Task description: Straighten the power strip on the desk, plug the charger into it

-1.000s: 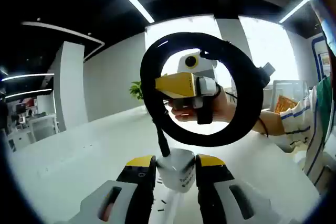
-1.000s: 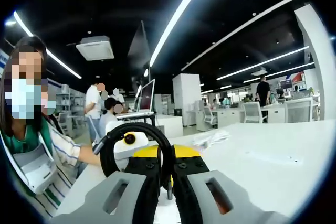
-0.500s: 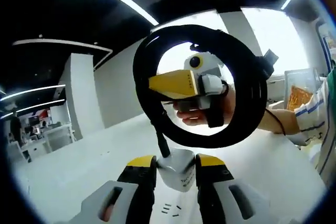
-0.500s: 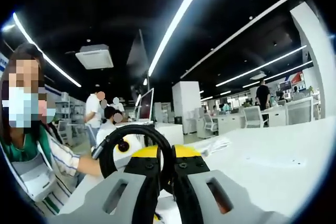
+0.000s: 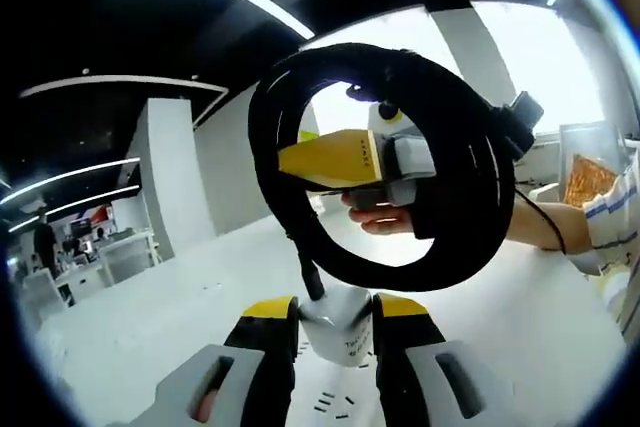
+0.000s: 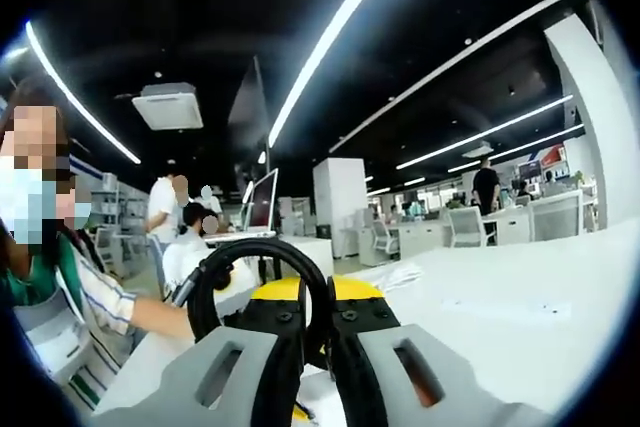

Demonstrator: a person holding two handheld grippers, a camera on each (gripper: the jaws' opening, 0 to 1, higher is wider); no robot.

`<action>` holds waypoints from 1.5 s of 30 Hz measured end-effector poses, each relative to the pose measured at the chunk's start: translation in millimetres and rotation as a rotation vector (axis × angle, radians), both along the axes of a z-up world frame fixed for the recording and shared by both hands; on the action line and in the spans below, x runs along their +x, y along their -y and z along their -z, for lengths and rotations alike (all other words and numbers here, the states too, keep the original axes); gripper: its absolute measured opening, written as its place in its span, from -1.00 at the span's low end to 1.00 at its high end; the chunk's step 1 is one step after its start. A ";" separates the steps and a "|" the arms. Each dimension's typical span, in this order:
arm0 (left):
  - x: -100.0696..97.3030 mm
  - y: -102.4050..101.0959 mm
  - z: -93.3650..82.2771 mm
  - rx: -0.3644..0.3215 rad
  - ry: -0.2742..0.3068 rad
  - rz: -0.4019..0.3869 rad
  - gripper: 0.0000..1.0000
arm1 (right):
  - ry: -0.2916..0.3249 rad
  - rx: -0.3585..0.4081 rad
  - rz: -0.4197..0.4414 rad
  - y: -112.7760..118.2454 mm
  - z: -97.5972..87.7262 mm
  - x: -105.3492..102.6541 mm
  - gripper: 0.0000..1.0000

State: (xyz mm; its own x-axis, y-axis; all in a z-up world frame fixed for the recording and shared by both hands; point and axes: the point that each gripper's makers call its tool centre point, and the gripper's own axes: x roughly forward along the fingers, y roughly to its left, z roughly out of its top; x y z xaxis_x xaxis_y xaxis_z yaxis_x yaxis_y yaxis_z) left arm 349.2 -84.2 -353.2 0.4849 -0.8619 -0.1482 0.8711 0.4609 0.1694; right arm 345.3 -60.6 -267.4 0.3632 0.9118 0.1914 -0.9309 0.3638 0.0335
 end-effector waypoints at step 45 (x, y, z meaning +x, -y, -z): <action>-2.8 2.6 9.7 0.001 0.041 -0.020 -0.46 | 0.070 -0.198 0.062 25.2 19.8 -5.2 -0.71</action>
State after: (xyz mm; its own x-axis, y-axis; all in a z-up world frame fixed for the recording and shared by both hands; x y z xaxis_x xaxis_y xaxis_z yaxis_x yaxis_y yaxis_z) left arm 346.4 -86.8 -362.9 0.5078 -0.8518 -0.1288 0.8540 0.4781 0.2054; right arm 340.0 -85.9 -287.2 0.4115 0.9106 0.0372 -0.9042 0.4131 -0.1086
